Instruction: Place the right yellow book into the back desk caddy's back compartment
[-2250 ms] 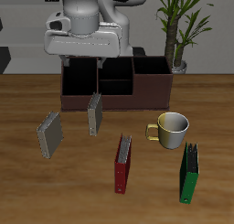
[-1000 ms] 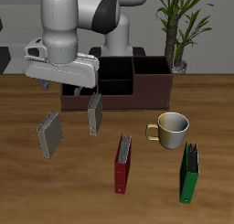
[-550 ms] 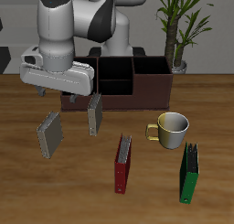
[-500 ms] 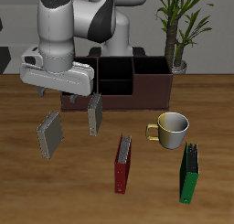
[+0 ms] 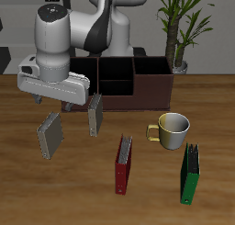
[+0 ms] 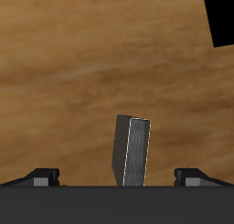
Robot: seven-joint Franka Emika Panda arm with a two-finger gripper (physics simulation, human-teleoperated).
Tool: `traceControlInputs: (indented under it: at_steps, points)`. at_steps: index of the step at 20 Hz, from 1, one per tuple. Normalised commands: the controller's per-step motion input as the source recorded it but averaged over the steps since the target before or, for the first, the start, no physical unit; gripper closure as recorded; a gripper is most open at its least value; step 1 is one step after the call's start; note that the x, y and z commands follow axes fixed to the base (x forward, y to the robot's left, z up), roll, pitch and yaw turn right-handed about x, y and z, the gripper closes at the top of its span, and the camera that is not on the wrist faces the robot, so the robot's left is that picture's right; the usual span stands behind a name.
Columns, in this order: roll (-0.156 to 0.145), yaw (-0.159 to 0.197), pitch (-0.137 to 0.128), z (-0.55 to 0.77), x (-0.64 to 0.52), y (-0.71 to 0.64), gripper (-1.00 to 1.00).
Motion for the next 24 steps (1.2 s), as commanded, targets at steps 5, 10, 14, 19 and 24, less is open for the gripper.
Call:
traceControlInputs:
  at_steps: [5, 10, 14, 19, 24]
  points:
    - [-0.026, -0.030, 0.018, -0.31, -0.03, -0.16, -1.00]
    - [-0.004, 0.004, 0.032, -0.31, 0.02, -0.04, -1.00]
    - [-0.017, -0.020, 0.026, -0.25, 0.01, -0.01, -1.00]
    - [-0.023, -0.011, 0.030, -0.22, 0.00, -0.14, -1.00]
    - [-0.006, -0.009, 0.015, -0.15, -0.04, -0.03, 1.00]
